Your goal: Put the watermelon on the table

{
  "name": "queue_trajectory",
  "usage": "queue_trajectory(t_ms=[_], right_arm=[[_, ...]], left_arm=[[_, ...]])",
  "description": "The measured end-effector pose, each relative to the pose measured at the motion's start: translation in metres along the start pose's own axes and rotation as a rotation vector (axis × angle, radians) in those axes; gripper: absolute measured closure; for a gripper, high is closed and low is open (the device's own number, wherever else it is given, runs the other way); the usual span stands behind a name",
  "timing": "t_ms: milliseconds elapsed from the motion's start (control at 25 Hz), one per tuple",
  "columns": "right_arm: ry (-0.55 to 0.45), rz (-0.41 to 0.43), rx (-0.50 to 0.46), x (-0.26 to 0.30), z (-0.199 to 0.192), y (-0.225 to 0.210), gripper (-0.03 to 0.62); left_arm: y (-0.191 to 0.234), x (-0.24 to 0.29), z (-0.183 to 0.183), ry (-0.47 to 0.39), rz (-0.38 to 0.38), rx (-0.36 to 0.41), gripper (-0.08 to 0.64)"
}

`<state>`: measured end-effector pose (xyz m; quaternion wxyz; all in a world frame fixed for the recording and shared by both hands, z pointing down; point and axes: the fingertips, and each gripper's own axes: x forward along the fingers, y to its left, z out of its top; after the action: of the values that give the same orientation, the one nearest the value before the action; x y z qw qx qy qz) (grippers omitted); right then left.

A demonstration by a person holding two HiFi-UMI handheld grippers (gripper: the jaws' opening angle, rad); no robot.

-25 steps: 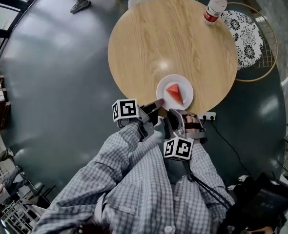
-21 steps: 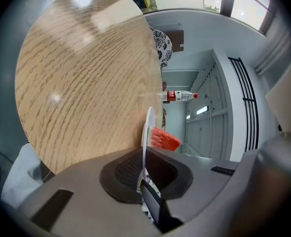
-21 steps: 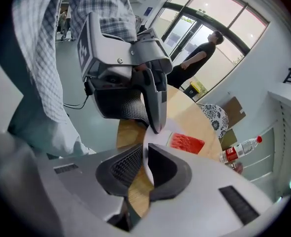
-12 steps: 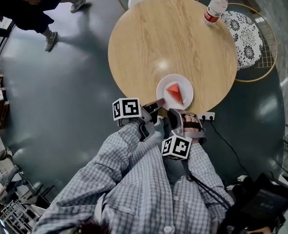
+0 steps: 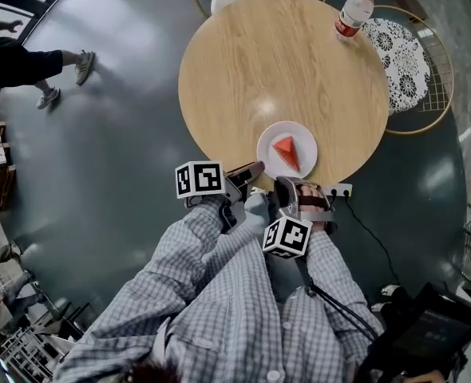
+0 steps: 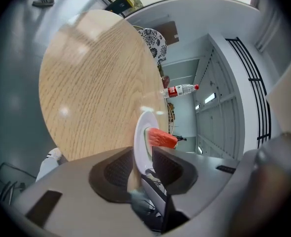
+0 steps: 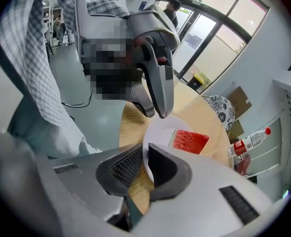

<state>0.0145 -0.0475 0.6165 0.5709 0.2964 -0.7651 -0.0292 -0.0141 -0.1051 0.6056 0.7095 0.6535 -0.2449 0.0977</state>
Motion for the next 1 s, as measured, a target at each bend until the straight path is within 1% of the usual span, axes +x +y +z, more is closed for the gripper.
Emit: queue_trajectory(t_ms=[200,320,400,480,640,680,720,800,880,960,1000], right_arm=[[-0.004,0.017,0.034,0.002,0.0,0.001,0.549],[-0.013,0.017,0.042,0.003,0.001,0.0,0.549],[-0.028,0.022,0.083,0.003,0.001,-0.001,0.549],[-0.05,0.035,0.169,0.003,0.002,-0.001,0.549],[-0.111,0.051,0.362,0.0,0.006,-0.006,0.548],[-0.129,0.054,0.402,-0.002,0.008,-0.008,0.547],[-0.147,0.054,0.442,-0.004,0.009,-0.011,0.546],[-0.19,0.041,0.535,-0.009,0.011,-0.019,0.548],[-0.248,0.024,0.651,-0.019,0.012,-0.031,0.549],[-0.311,0.01,0.776,-0.031,0.012,-0.045,0.559],[-0.338,-0.001,0.835,-0.037,0.009,-0.052,0.575]], left_arm=[[0.003,-0.024,0.002,-0.048,0.011,0.018,0.451],[0.005,-0.035,0.002,-0.084,0.003,0.034,0.451],[0.003,-0.038,0.003,-0.106,-0.007,0.057,0.451],[-0.001,-0.039,0.003,-0.125,-0.023,0.09,0.453],[-0.014,-0.041,0.004,-0.167,-0.081,0.155,0.454],[-0.016,-0.041,0.004,-0.17,-0.086,0.171,0.461],[-0.018,-0.04,0.003,-0.169,-0.086,0.188,0.483],[-0.02,-0.038,0.002,-0.166,-0.079,0.225,0.529],[-0.025,-0.038,0.001,-0.168,-0.085,0.258,0.552],[-0.035,-0.04,0.004,-0.193,-0.125,0.268,0.552],[-0.04,-0.042,0.007,-0.213,-0.15,0.265,0.552]])
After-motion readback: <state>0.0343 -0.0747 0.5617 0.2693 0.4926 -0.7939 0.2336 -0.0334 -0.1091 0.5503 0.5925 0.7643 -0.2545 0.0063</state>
